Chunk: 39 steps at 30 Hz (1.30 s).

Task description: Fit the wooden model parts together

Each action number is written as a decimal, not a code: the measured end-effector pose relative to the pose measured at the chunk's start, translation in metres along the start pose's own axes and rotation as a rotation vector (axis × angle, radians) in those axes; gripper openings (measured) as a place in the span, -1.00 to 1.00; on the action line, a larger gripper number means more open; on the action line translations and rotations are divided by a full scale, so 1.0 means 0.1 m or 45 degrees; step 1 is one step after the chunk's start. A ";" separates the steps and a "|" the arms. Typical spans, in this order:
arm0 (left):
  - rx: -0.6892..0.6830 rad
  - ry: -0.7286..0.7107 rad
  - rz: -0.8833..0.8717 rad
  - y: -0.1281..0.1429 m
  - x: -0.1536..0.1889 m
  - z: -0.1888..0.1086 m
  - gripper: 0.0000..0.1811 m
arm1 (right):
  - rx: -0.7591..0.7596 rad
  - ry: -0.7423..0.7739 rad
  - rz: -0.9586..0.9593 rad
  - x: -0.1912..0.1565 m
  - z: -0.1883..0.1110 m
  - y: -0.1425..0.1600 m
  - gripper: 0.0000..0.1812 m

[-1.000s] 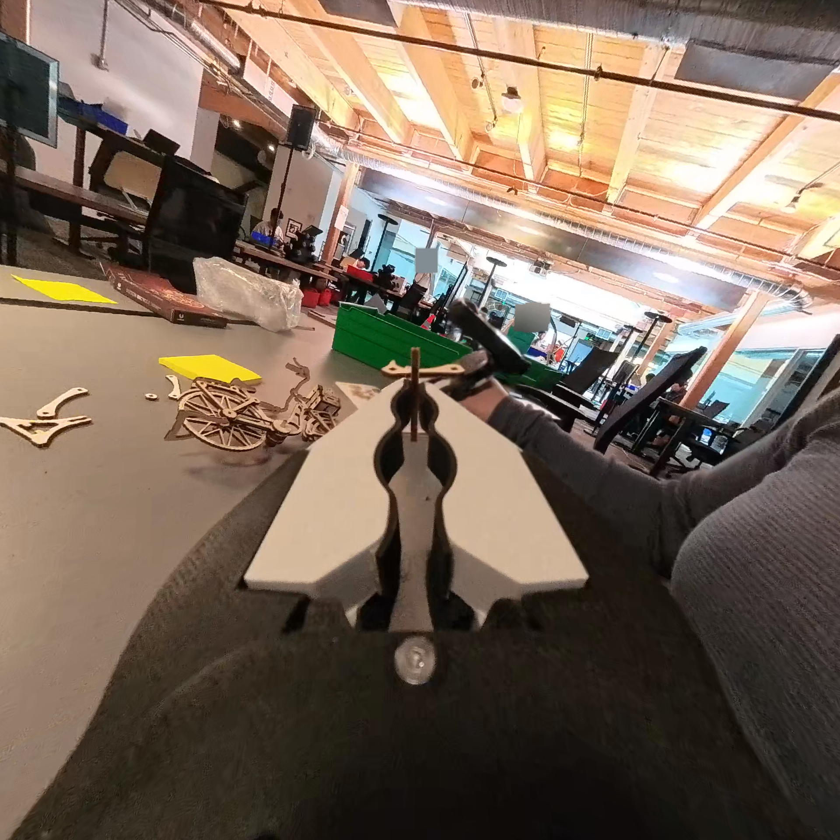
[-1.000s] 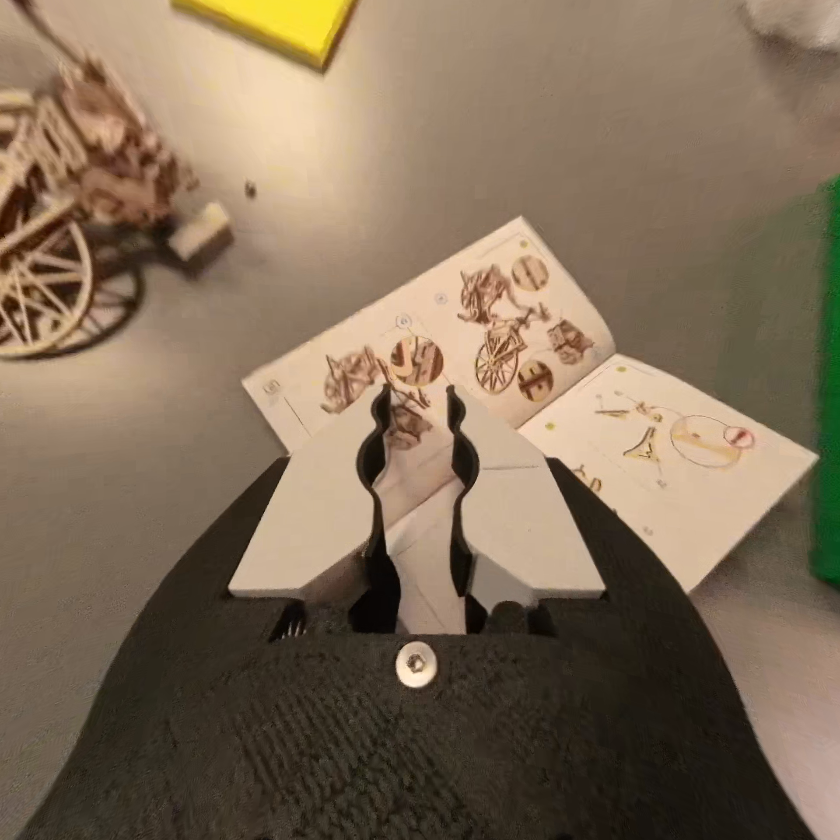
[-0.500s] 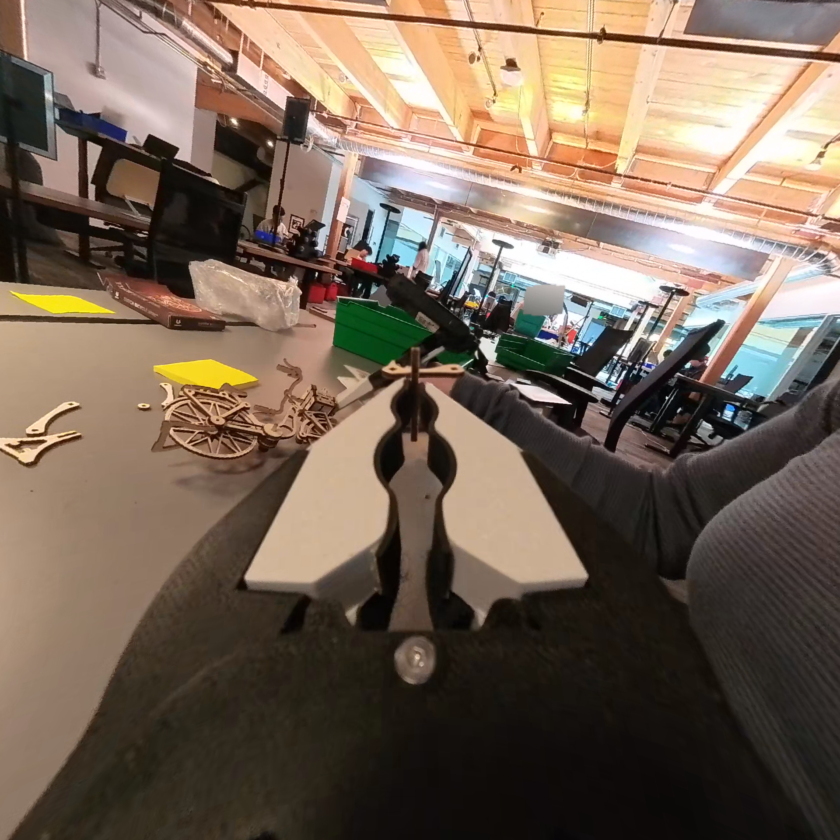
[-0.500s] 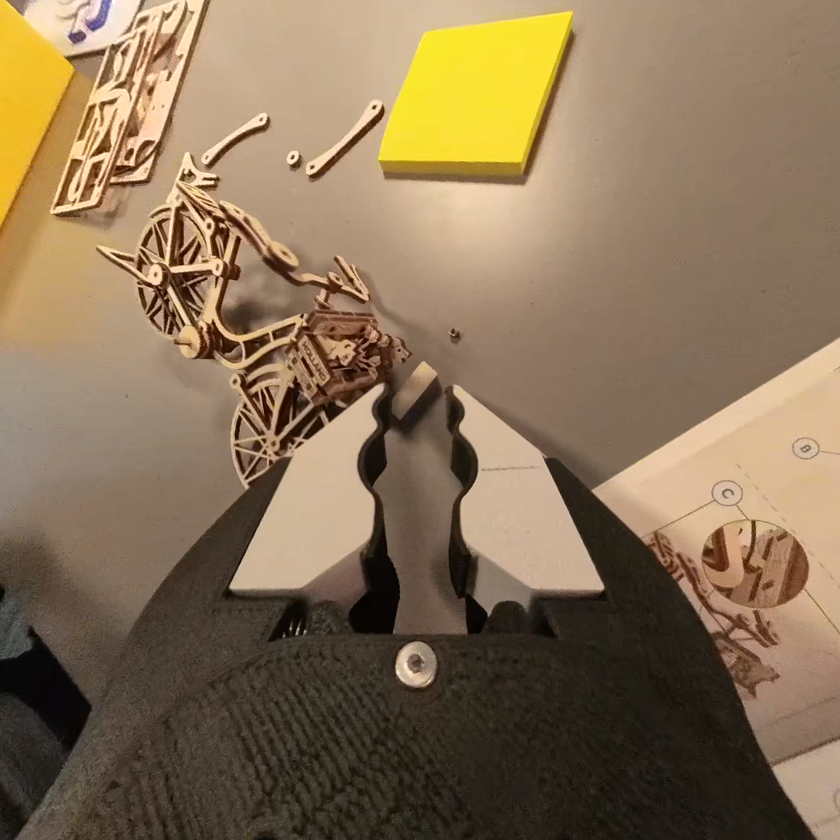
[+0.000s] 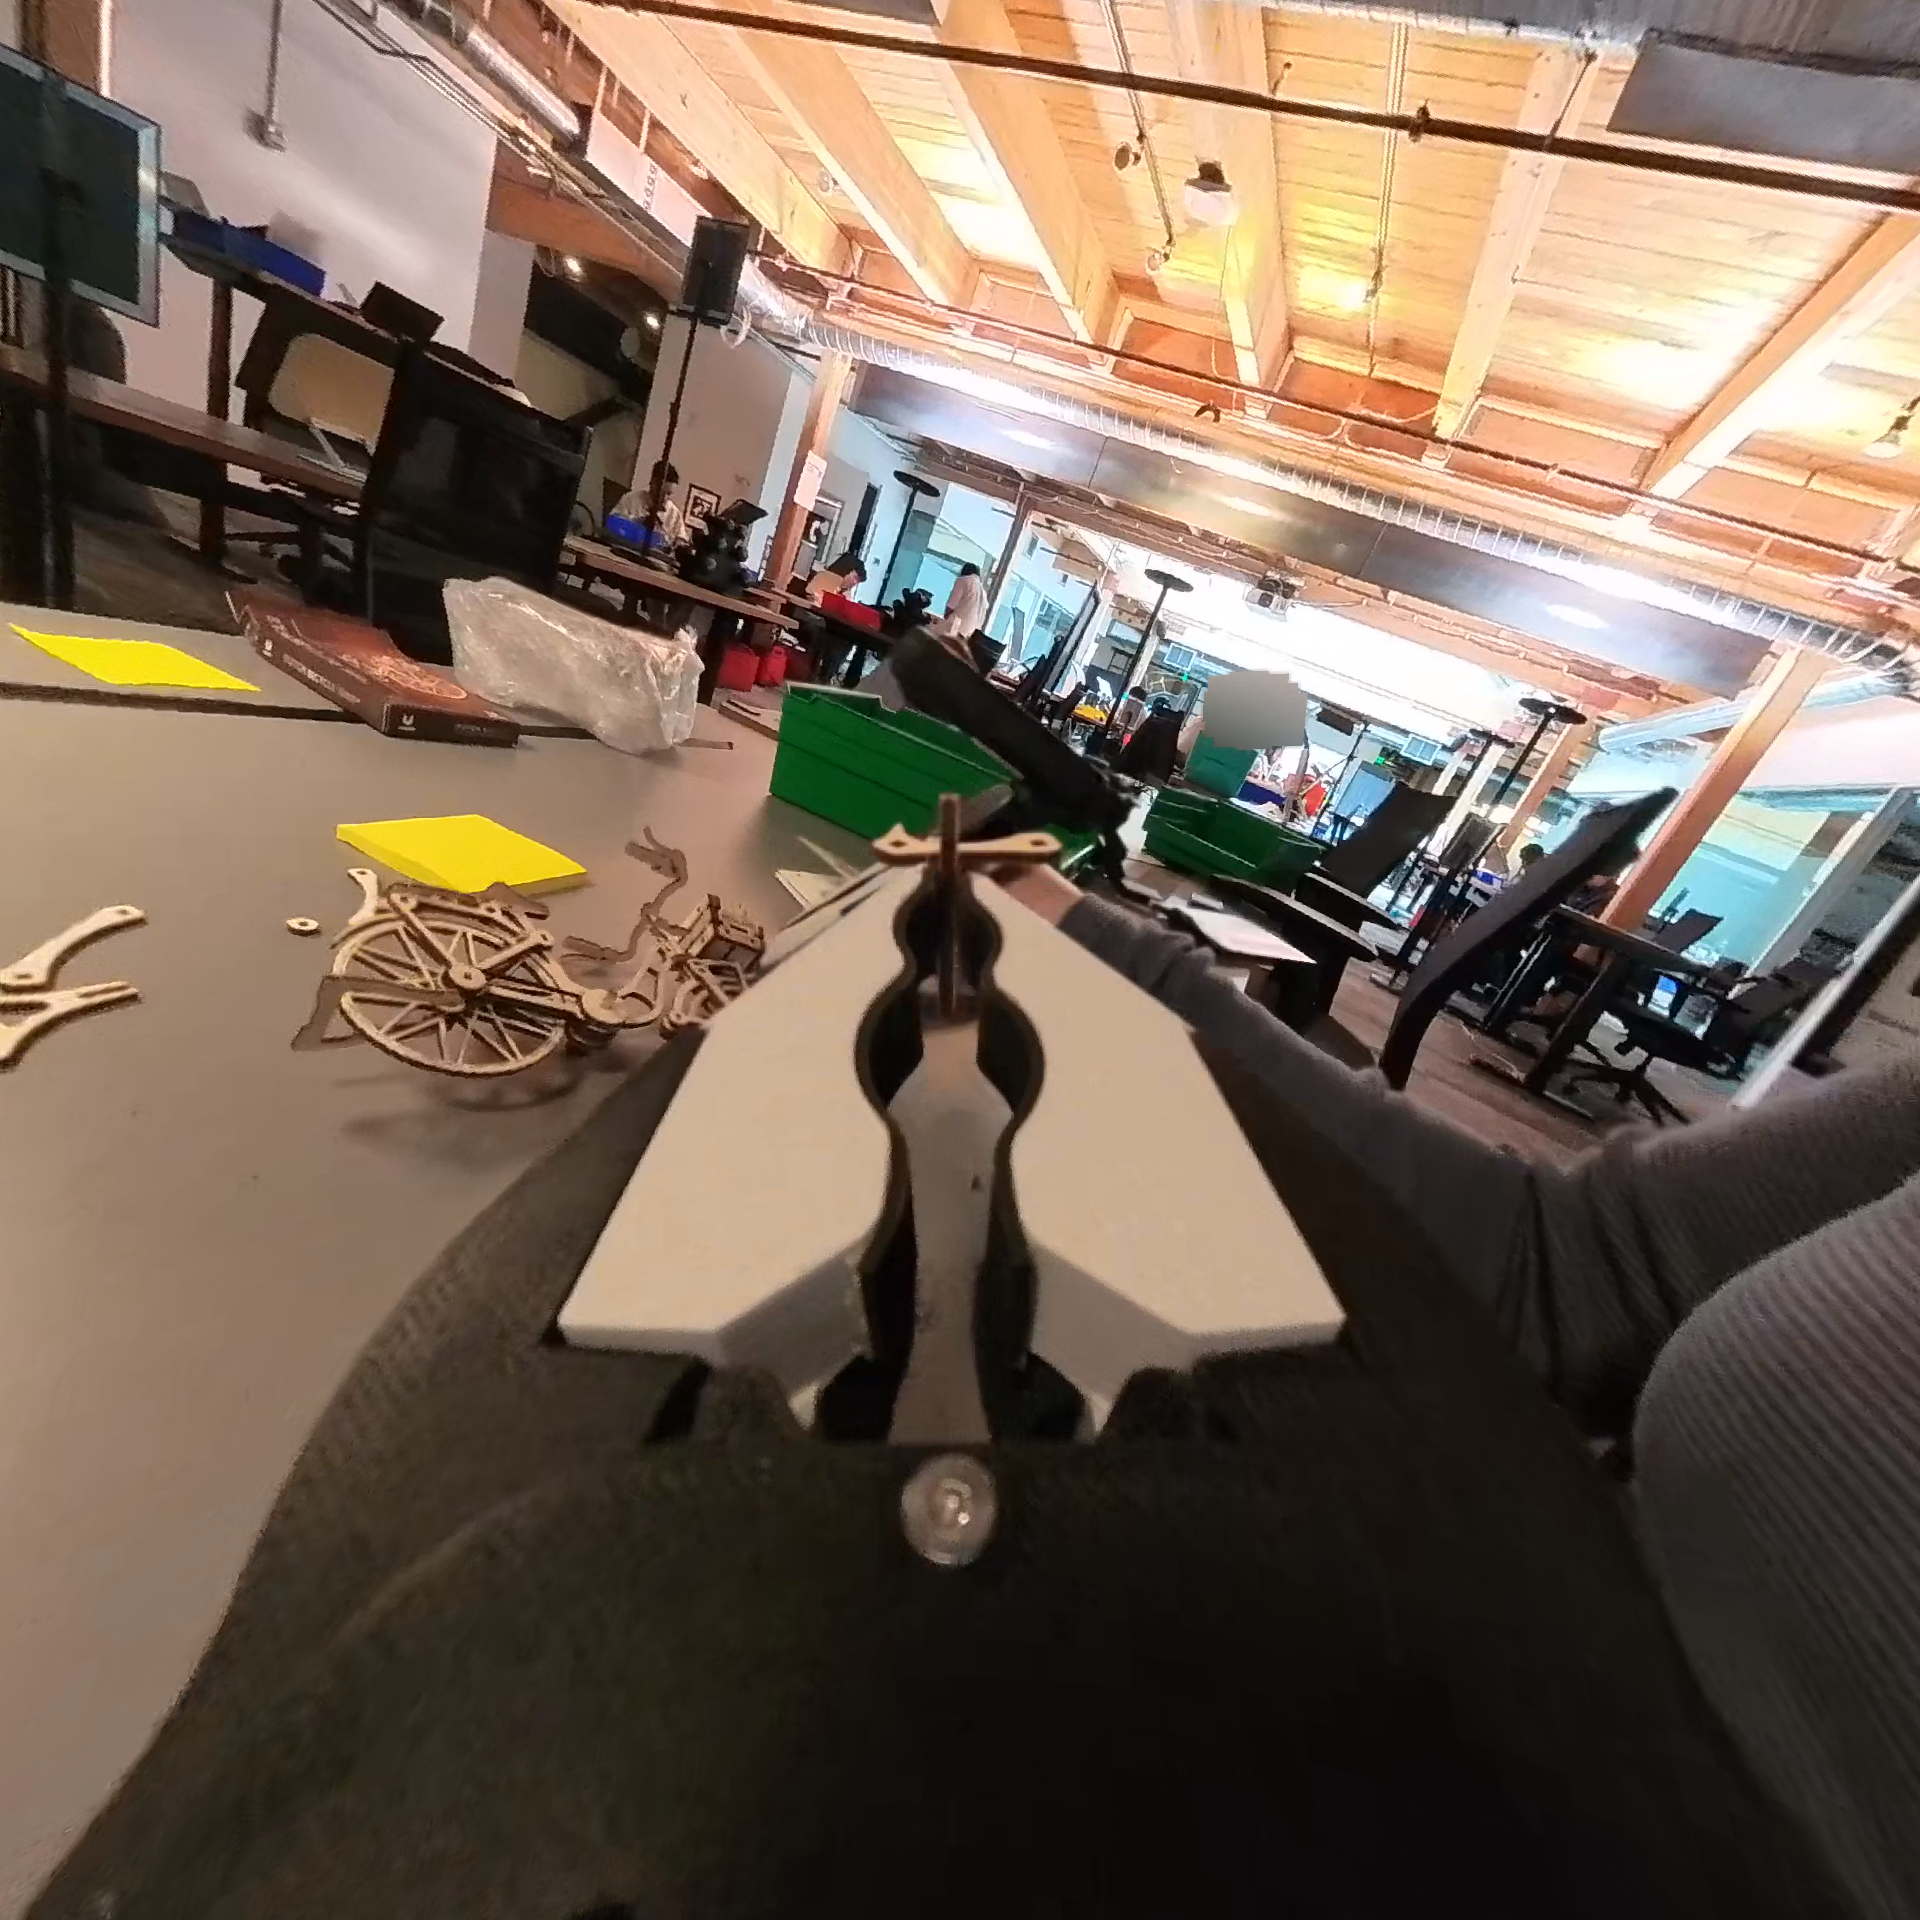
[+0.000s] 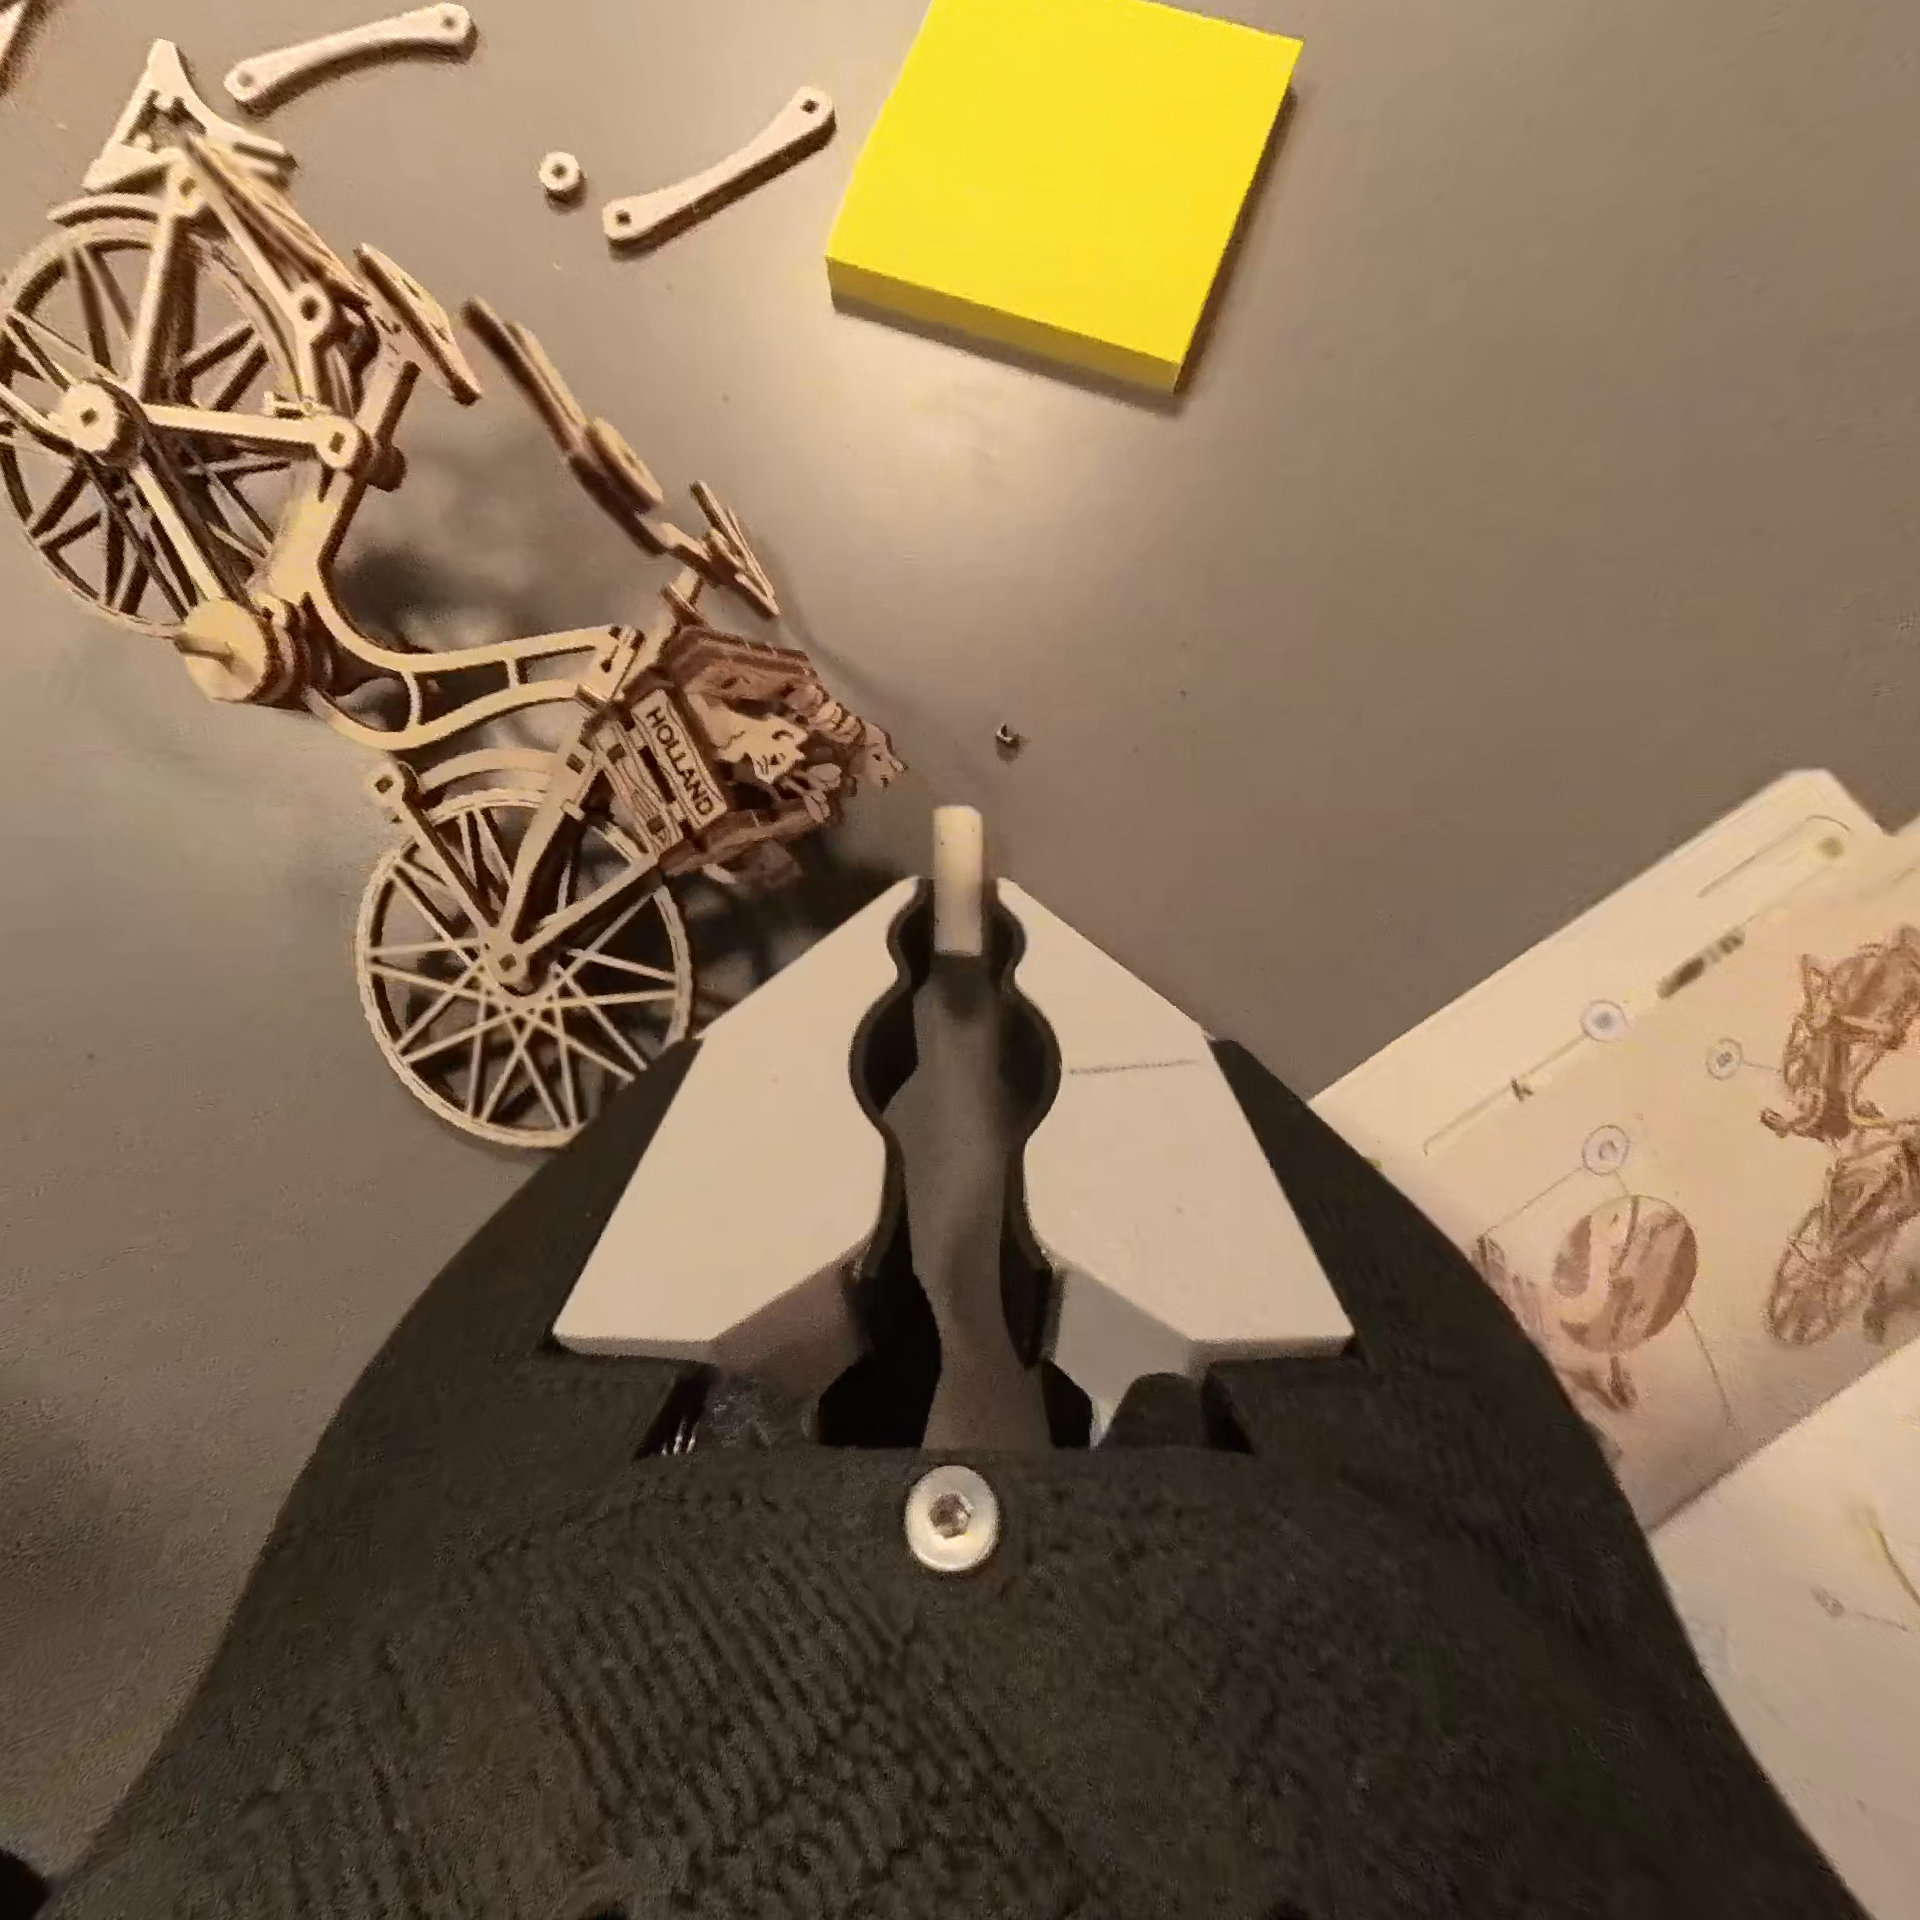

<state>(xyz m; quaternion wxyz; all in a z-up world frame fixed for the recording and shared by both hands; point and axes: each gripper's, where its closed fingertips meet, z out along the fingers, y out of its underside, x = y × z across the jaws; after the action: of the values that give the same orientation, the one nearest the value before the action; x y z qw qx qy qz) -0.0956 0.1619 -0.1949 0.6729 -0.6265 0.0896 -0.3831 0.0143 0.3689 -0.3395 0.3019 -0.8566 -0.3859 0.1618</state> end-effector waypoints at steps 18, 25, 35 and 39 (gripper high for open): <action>0.418 -0.332 0.263 -0.57 0.00 0.23 -1.00 | 0.956 -0.195 -0.532 -2.21 -1.84 -0.83 -0.93; 0.394 -0.378 0.470 -0.56 0.13 0.28 -1.00 | 0.958 -0.089 -0.552 -2.19 -1.79 -0.82 -0.94; 0.378 -0.464 0.670 -0.52 0.19 0.29 -1.00 | 0.943 -0.043 -0.527 -2.15 -1.73 -0.82 -0.94; 0.371 -0.505 0.813 -0.52 0.25 0.30 -1.00 | 0.936 -0.046 -0.521 -2.16 -1.72 -0.81 -0.93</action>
<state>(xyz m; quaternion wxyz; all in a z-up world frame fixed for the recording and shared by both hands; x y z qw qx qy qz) -0.0816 0.1736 -0.1328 0.8440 -0.5271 0.0929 -0.0352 -0.0842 0.1794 -0.1465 0.6066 -0.5944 -0.4699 0.2405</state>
